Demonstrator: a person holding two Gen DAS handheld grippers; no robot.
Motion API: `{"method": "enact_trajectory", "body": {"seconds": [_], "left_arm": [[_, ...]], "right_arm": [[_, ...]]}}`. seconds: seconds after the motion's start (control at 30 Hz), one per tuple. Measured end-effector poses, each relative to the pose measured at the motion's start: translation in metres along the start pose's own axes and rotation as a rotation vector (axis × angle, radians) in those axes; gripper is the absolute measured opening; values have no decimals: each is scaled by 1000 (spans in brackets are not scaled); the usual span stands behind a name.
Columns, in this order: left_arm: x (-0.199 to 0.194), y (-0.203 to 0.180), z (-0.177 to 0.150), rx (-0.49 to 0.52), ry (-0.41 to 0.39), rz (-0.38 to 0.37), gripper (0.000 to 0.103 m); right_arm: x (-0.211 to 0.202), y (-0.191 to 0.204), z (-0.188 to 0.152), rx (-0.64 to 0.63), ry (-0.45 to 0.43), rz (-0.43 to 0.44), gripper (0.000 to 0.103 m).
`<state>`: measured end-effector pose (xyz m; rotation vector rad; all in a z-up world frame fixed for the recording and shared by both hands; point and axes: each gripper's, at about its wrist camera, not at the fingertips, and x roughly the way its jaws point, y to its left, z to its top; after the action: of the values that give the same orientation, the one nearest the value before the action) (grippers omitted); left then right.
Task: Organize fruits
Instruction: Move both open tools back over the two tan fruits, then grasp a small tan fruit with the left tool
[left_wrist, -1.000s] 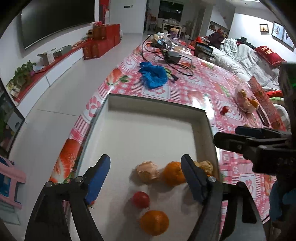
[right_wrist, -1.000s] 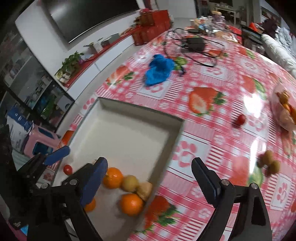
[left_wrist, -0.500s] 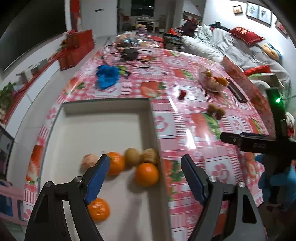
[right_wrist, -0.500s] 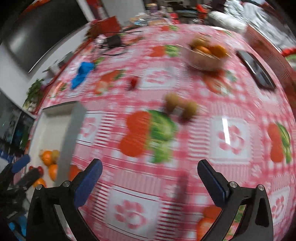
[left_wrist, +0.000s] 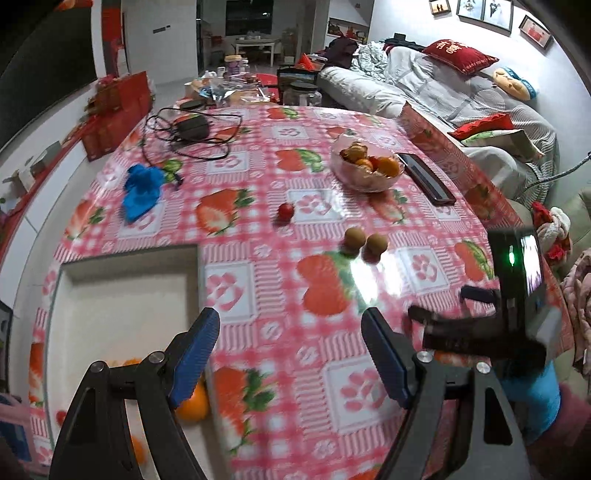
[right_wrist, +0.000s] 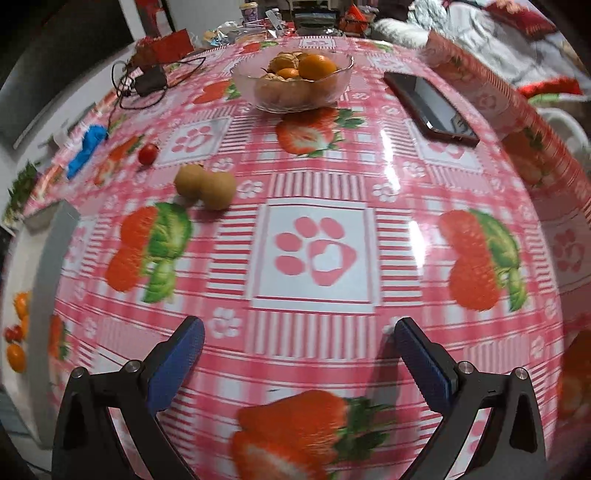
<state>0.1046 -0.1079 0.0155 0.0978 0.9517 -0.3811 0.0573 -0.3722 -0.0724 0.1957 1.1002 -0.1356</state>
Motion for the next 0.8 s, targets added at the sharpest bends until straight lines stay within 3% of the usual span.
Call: {"method": "enact_trajectory", "body": {"seconds": [0.27,0.43,0.57,0.8], "left_arm": [[51,-24,32,-6,26,8,82],[83,-45,37,82,47,50,76],[112,-54,38,112,85,59,73],[139,-59,45,94,83,51,73]], "right_arm": [[-1,-24,-4,-52,-62,-10,103],[-2,-23,-11,-86,-149,-3,103],[-2,-22,-11,-80,-156,-5,103],[-2,-22,-10,-72,-165,-8,103]]}}
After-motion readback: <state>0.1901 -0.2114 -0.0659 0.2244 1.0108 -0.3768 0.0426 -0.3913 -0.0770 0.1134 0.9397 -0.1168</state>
